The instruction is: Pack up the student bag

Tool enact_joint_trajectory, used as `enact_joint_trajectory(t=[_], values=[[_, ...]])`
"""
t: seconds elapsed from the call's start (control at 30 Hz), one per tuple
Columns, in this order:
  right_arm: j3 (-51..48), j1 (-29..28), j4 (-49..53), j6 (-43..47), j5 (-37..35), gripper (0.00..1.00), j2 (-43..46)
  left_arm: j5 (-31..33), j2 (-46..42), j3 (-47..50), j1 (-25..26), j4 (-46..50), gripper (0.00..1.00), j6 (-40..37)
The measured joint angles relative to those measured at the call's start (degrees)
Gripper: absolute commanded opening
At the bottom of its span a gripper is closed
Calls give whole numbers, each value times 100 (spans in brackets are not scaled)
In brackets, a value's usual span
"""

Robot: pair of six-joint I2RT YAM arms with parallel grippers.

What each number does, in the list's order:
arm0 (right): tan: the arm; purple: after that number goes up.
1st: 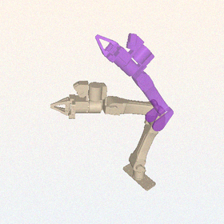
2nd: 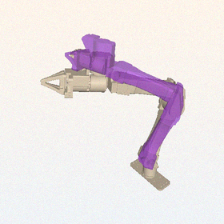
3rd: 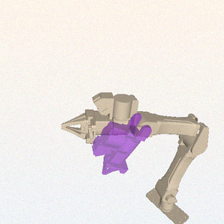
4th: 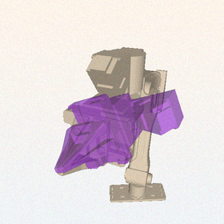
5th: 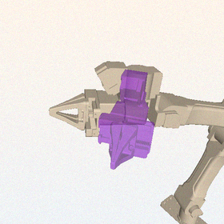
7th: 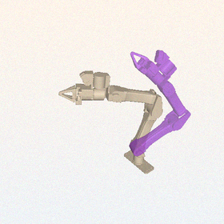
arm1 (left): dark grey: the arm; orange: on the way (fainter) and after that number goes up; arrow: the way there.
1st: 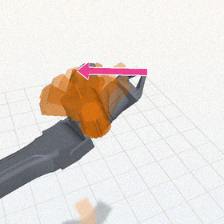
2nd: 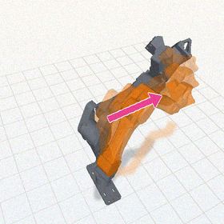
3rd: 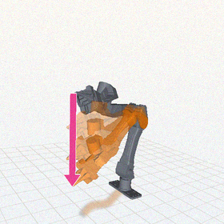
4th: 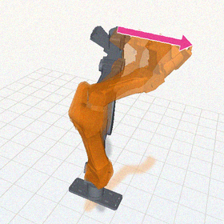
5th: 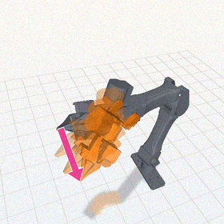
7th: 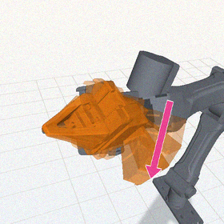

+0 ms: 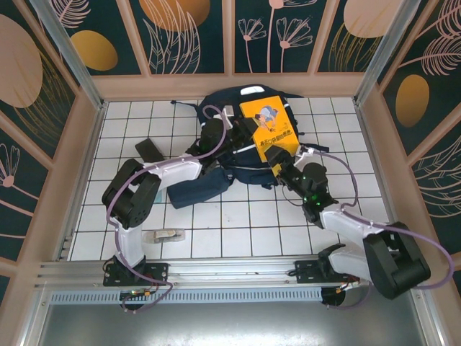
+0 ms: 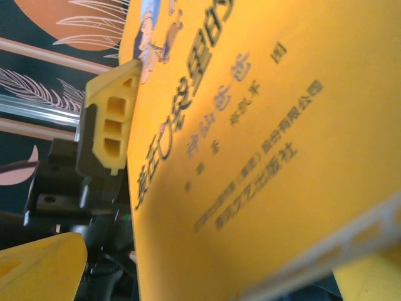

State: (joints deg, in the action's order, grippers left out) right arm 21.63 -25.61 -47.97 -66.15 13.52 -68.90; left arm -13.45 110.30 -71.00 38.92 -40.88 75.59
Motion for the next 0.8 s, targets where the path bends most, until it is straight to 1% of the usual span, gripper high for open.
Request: enact_joint_trajectory(t=[0.1, 0.13, 0.2, 0.27, 0.3, 0.37, 0.4, 0.43, 0.47, 0.5, 0.53, 0.57, 0.6, 0.63, 0.8], values=[[57, -17, -293, -90, 0, 99, -208, 50, 0, 44, 26, -190, 0, 70], [63, -17, -328, -90, -11, 96, -214, 59, 0, 81, 26, -249, 0, 92], [103, -11, -337, -83, -74, 89, -210, 87, -20, 199, 31, -308, 0, 131], [181, 13, -273, -48, -184, 76, -197, 197, -26, 334, 39, -382, 0, 186], [227, 37, -214, -11, -225, 64, -181, 240, -26, 389, 28, -404, 0, 236], [341, 63, 0, 109, -315, 43, -157, 299, -26, 426, 9, -470, 0, 365], [404, 94, 136, 168, -350, 24, -155, 313, -28, 426, 4, -564, 0, 415], [461, 138, 251, 249, -367, 5, -155, 332, -42, 426, 4, -636, 4, 431], [505, 173, 260, 286, -352, 0, -153, 363, -46, 424, 4, -654, 17, 424], [575, 192, 284, 337, -337, 0, -129, 409, -46, 424, 0, -651, 34, 411], [643, 208, 402, 400, -317, 0, -94, 378, -46, 420, -17, -640, 49, 350], [688, 256, 501, 474, -323, 0, -87, 291, -50, 385, -24, -560, 56, 258], [730, 330, 595, 568, -326, 0, -72, 175, -52, 267, -13, -367, 61, 83], [767, 439, 754, 645, -363, 0, -28, 79, -50, 109, 4, -76, 62, -138], [1067, 979, 1945, 1303, -542, 0, 422, -214, 52, -1143, 63, 1746, 63, -1915]])
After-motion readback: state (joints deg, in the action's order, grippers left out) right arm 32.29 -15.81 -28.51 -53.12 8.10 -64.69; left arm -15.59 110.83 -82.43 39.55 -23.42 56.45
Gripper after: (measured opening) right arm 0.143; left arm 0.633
